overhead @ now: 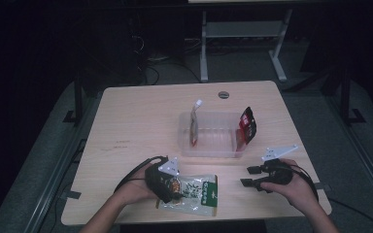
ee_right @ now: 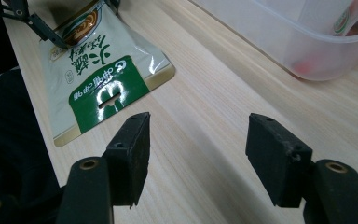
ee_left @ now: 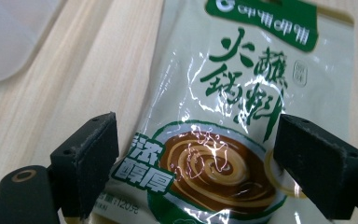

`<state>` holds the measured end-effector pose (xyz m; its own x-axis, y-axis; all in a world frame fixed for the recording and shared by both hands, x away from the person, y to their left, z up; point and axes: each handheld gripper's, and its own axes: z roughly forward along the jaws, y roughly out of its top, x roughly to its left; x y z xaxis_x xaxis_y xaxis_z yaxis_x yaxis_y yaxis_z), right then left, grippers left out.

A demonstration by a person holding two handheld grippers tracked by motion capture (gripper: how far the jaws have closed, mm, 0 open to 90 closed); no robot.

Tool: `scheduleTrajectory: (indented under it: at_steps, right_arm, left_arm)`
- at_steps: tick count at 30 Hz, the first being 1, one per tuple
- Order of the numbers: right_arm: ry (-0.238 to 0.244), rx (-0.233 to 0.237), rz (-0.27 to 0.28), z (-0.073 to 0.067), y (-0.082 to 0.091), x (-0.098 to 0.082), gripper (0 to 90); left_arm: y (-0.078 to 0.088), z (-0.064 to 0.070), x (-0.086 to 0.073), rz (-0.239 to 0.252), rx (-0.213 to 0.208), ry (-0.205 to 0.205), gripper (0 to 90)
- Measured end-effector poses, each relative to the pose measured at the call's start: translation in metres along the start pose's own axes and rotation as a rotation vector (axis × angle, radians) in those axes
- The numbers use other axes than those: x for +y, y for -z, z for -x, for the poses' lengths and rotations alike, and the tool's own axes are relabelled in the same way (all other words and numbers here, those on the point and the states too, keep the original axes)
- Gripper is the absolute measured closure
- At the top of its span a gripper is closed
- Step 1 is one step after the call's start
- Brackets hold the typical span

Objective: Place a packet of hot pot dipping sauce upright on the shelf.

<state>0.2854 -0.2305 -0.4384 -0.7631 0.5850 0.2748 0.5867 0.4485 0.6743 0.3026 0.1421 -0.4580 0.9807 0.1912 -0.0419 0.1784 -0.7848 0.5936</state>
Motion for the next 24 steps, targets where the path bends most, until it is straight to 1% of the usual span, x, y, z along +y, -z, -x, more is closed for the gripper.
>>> scheduleTrajectory:
  at_steps: [2,5,8,10,13,17,18,19,21,24]
  right_arm:
    - [0.001,0.001,0.0,0.0,0.0,0.0,39.6]
    - [0.001,-0.001,0.003,0.0,0.0,0.0,39.6]
    - [0.002,0.001,-0.001,0.0,0.0,0.0,39.6]
    - [0.0,0.001,-0.004,0.0,0.0,0.0,39.6]
    - [0.003,0.001,-0.005,0.0,0.0,0.0,39.6]
    - [0.001,0.003,-0.004,-0.001,-0.001,0.0,39.6]
    - [-0.001,0.003,-0.004,-0.001,-0.001,0.0,39.6]
    - [-0.001,0.004,-0.004,-0.001,-0.001,0.0,39.6]
    - [-0.002,0.005,-0.004,-0.001,-0.001,0.0,39.6]
    - [-0.001,0.005,-0.007,-0.001,-0.001,0.0,39.6]
  left_arm:
    - [-0.001,0.001,-0.001,-0.009,-0.001,-0.003,13.6]
    - [-0.001,0.003,-0.003,-0.015,-0.015,0.008,13.8]
    - [0.0,0.006,-0.005,-0.01,-0.006,0.006,15.1]
    - [0.002,0.008,-0.004,-0.02,0.007,0.003,18.5]
    - [0.005,0.011,-0.006,-0.016,0.025,0.001,29.7]
    - [0.008,0.012,-0.009,-0.004,0.039,0.014,41.7]
    - [0.009,0.012,-0.01,-0.003,0.043,0.022,45.7]
    - [0.01,0.011,-0.01,-0.003,0.046,0.022,49.5]
    - [0.011,0.01,-0.011,-0.004,0.044,0.025,56.7]
    - [0.012,0.009,-0.012,0.007,0.042,0.038,68.4]
